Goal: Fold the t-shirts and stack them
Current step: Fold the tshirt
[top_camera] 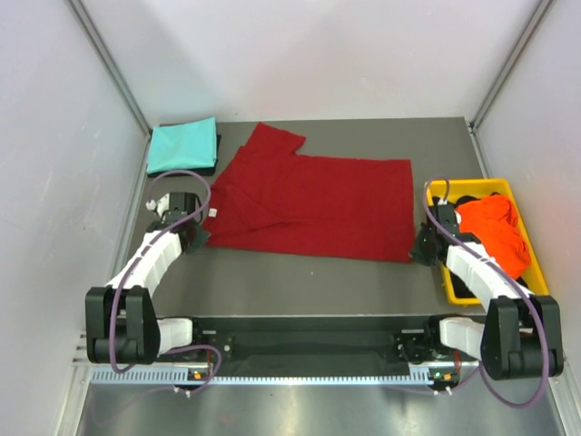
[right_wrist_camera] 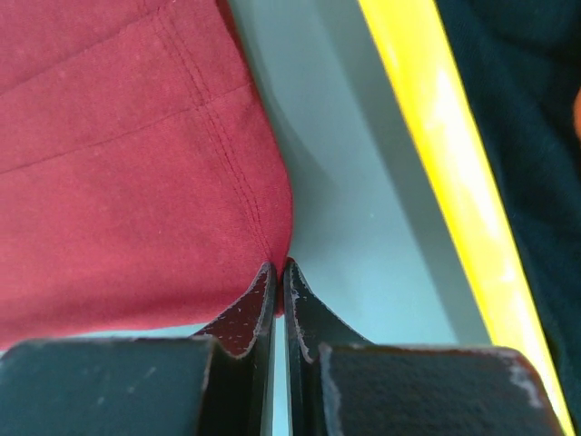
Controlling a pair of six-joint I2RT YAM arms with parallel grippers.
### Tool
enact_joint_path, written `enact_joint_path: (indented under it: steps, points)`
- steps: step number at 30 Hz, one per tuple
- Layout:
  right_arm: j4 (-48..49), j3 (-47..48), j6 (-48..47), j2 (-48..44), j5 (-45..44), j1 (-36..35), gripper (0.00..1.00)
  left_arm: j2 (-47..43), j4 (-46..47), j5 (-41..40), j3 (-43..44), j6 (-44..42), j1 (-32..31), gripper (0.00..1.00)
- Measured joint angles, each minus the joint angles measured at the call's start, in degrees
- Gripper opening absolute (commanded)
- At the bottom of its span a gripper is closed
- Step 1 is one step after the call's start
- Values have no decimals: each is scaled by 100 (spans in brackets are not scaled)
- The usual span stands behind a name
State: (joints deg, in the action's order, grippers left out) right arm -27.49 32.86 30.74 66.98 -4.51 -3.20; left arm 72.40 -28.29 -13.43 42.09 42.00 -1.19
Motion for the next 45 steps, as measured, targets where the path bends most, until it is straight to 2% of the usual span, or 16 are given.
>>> enact_joint_path:
  steps: [2, 4, 8, 11, 17, 22, 26, 36, 45]
  points:
    - [-11, -72, 57, -103, 70, 0, 6, -50, -111, 9, -11, -35, 0, 34]
    - [-20, -162, 107, -181, 122, 0, 8, -57, -229, 2, -9, -52, 2, 38]
    - [-127, -251, 199, -249, 203, 0, 18, -151, -452, -105, 57, -179, 2, 49]
    - [-179, -251, 221, -251, 232, 0, 23, -245, -505, -72, 348, -348, 2, 49]
    - [-278, -249, 247, -444, 267, 0, 37, -46, 337, 1191, 885, -437, 7, 47]
    - [-428, -199, 229, -774, 262, 0, 40, 992, 955, 1945, 1322, -293, -35, 47]
    - [-450, -125, 197, -1130, 262, 0, 41, 1816, 1213, 2251, 1722, -282, -70, 48]
    - [-424, 4, 118, -1340, 286, 0, 41, 3189, 1534, 2306, 2435, -162, -201, 53]
    - [-422, 4, 72, -1440, 201, 0, 42, 3757, 1292, 1801, 3134, -146, -306, 53]
